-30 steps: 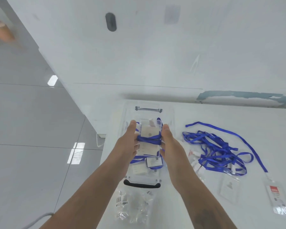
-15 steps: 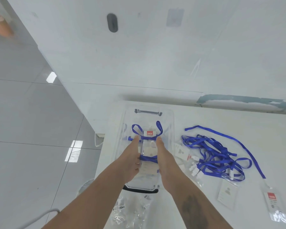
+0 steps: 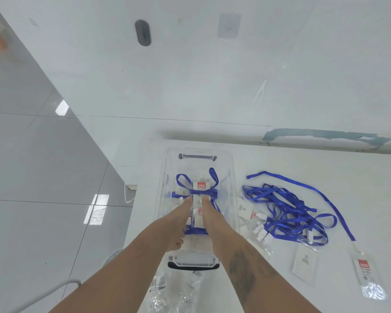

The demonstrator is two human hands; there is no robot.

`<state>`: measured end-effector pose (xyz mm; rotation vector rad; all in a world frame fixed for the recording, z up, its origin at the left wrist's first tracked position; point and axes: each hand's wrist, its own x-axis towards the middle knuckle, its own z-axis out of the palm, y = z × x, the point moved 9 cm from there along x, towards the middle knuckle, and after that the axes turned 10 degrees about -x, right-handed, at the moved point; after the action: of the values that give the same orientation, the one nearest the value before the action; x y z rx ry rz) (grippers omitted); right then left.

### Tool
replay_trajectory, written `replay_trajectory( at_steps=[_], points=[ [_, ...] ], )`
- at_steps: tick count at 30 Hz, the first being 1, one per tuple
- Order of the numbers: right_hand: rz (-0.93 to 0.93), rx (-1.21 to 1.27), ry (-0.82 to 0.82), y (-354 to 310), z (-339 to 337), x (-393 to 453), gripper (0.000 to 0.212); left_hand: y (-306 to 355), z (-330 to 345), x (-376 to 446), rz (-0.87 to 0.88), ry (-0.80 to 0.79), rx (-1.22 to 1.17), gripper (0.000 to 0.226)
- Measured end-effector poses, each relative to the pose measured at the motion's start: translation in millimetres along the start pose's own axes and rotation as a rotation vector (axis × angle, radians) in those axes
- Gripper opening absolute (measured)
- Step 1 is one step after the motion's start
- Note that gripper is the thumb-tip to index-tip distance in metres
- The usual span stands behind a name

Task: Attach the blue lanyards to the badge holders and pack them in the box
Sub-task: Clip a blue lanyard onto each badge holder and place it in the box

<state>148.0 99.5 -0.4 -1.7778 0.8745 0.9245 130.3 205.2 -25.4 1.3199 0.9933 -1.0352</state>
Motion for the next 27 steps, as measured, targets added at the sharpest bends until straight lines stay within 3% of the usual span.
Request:
replay_trajectory(
  at_steps=[5,9,12,15,20,23,27],
  points=[
    [0.033,-0.006,0.053,4,-6,2,0.058,5,6,-3,0.021,-0.039,-0.007,0.077],
    [0.009,0.007,0.035,-5,-16,-17,0.073,12,10,-20,0.063,-0.057,-0.058,0.089],
    [-0.048,0.075,0.029,-14,-26,-38,0.072,25,12,-35,0.145,-0.05,-0.093,0.075],
    [-0.115,0.146,0.015,-22,-35,-53,0.064,40,8,-49,0.282,-0.02,-0.169,0.046],
    [-0.388,0.217,0.095,-39,-53,-83,0.035,72,-5,-68,0.638,0.058,-0.238,0.033],
    [-0.502,0.244,0.208,-36,-81,-94,0.045,82,-5,-85,0.752,0.038,-0.289,0.023],
    [-0.498,0.271,0.318,-21,-126,-95,0.052,85,4,-92,0.791,0.023,-0.33,0.031]
  ],
)
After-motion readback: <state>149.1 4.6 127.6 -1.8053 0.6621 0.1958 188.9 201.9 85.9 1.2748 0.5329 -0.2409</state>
